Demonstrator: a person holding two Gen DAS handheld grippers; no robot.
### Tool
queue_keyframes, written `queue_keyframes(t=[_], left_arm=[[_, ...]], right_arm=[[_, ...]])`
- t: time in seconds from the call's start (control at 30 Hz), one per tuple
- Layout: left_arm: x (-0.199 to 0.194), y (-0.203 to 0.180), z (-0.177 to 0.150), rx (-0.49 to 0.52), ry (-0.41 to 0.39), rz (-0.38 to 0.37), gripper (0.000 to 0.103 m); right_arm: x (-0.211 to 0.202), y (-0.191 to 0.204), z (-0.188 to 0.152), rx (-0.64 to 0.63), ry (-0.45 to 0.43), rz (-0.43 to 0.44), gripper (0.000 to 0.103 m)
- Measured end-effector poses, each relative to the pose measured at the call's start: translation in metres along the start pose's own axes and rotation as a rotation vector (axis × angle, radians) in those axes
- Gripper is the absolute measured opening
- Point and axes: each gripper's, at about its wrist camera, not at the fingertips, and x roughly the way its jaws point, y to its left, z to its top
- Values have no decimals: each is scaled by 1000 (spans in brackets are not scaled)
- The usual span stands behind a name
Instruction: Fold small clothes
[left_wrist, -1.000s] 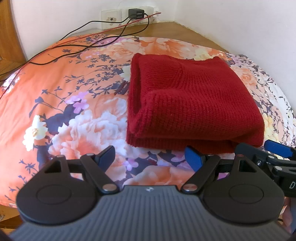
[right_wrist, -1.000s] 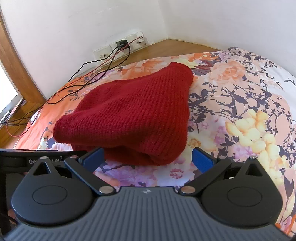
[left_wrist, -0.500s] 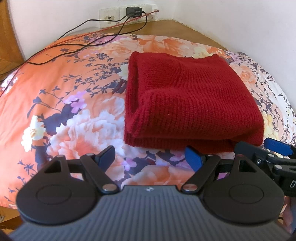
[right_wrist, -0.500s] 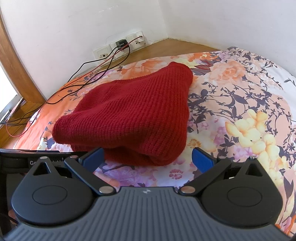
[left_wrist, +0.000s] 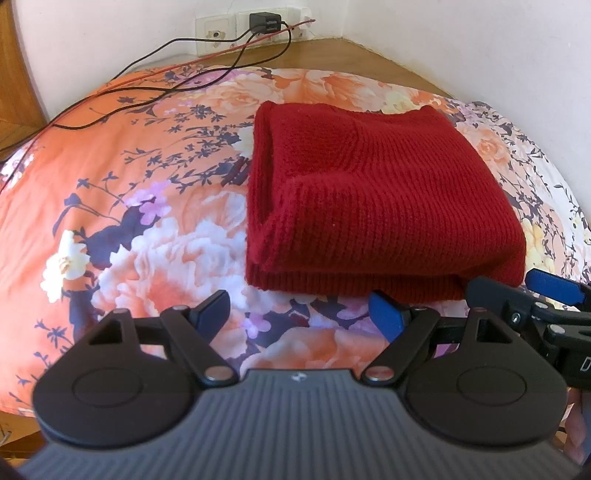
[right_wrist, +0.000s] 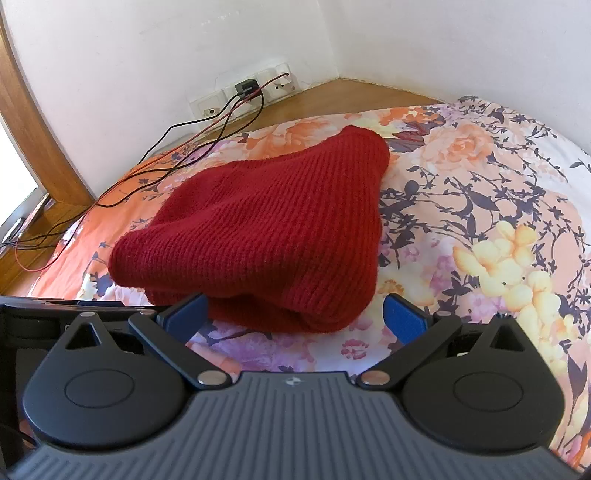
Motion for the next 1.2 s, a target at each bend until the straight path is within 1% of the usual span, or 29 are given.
queue_keyframes(t=[1.2], left_arm=[[-1,0,-3,5,3,-4,84]], right_arm=[[0,2,-2,1,2,0,103]])
